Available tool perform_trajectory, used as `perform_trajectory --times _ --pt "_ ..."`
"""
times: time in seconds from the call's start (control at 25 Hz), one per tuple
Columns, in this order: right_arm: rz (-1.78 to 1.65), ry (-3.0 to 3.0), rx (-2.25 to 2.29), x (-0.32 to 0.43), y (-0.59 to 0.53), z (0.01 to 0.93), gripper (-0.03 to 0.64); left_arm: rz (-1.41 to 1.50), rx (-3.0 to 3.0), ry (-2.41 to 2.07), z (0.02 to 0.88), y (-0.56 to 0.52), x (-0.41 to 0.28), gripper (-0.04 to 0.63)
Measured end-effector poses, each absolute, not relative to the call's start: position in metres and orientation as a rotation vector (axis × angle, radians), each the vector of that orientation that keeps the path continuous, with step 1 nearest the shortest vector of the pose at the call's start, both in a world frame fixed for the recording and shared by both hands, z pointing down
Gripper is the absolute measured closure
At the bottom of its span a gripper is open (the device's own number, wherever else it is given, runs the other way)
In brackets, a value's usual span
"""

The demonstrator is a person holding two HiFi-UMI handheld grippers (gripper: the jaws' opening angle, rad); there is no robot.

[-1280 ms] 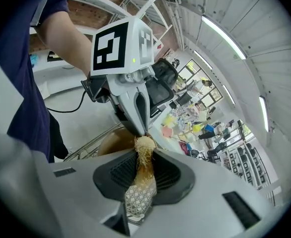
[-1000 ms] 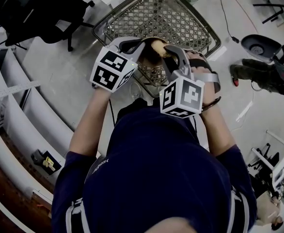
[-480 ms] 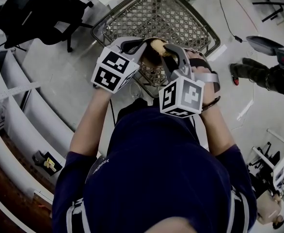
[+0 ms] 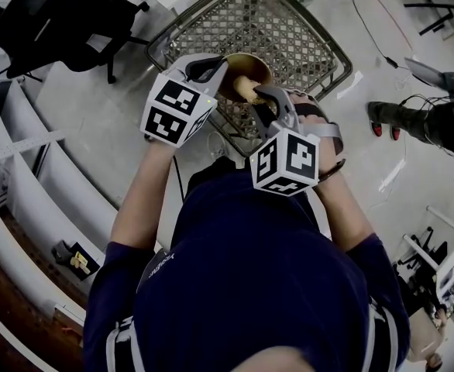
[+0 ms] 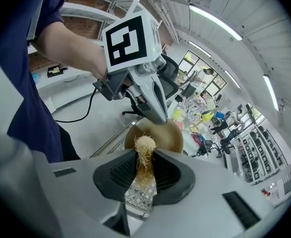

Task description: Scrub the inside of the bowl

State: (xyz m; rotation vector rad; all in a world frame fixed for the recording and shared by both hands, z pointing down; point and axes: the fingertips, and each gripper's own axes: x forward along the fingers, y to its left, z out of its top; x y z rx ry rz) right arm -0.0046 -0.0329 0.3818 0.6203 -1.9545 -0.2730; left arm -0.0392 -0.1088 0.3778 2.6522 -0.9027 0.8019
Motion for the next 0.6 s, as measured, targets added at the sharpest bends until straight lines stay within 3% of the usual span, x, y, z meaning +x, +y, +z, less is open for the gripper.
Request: perform_trajectory --times 0.6 --pt "-0.439 -1.904 0.726 -0.002 -0.063 0.357 0.548 0.835 2.659 -0.818 0.385 -0.098 -0.029 0.584"
